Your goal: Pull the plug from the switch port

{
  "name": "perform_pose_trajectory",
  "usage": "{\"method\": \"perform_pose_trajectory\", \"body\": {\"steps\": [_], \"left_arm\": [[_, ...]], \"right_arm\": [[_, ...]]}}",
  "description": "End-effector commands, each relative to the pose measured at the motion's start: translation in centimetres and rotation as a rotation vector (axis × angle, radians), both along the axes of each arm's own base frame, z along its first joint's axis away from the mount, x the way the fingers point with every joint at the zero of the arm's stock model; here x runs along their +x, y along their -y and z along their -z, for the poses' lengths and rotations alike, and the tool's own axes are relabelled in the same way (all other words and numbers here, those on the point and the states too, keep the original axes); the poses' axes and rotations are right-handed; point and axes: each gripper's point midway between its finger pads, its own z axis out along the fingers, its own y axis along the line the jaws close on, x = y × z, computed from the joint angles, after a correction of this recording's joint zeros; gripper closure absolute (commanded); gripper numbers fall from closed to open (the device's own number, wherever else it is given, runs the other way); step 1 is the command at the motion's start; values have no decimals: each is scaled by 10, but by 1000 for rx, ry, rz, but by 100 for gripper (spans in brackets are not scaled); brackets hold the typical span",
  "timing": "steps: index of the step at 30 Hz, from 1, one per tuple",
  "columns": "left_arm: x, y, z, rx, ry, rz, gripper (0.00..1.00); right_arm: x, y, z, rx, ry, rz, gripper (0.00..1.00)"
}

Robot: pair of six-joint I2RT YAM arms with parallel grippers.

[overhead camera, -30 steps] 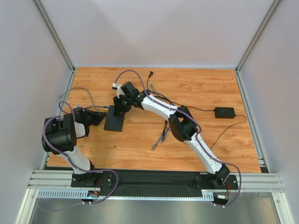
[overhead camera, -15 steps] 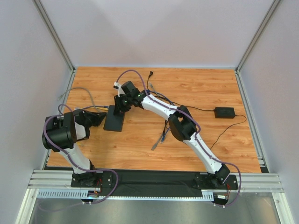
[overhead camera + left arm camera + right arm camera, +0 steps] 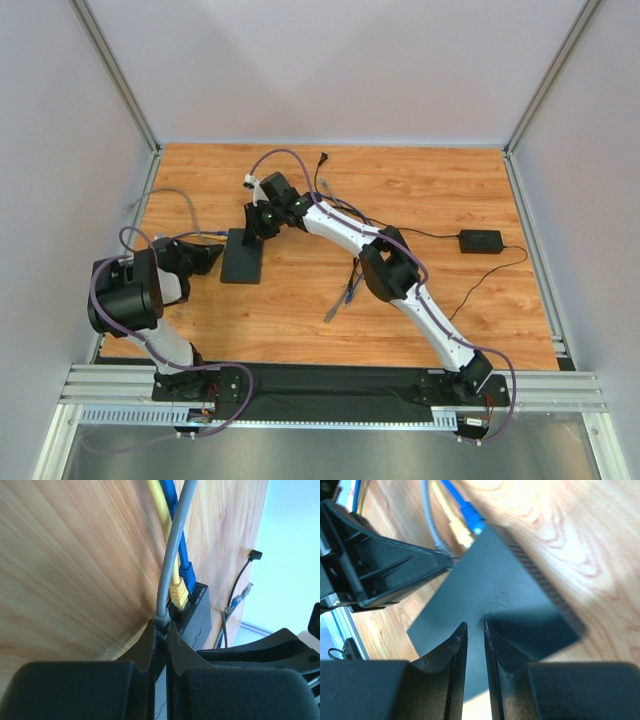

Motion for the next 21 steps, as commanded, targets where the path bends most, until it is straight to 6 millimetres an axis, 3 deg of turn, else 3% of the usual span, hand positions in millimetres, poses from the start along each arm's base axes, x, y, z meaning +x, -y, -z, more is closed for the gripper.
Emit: {"method": "perform_pose_trajectory", "body": {"steps": [1,5,8,13,17,21], "left_arm": [[9,-30,-16,129,92,-80,100],[10,-25,-10,97,109,-67,100],[-3,-17,12,56,48,-81,100],[-15,-5,16,59,-7,-60,100],[-25,-2,16,73,-33,-66,100],[-26,0,13,74,-32,-57,100]], "right_arm": [[2,41,72,-202,-75,53,77],[-3,40,72,-198,-86,35,77],[-5,32,59,-167,-41,-11,77],[-15,14,32,-140,104,-141,66],[-32,12,40,-216,192,-212,59],[-44,13,50,-228,144,-231,60]]}}
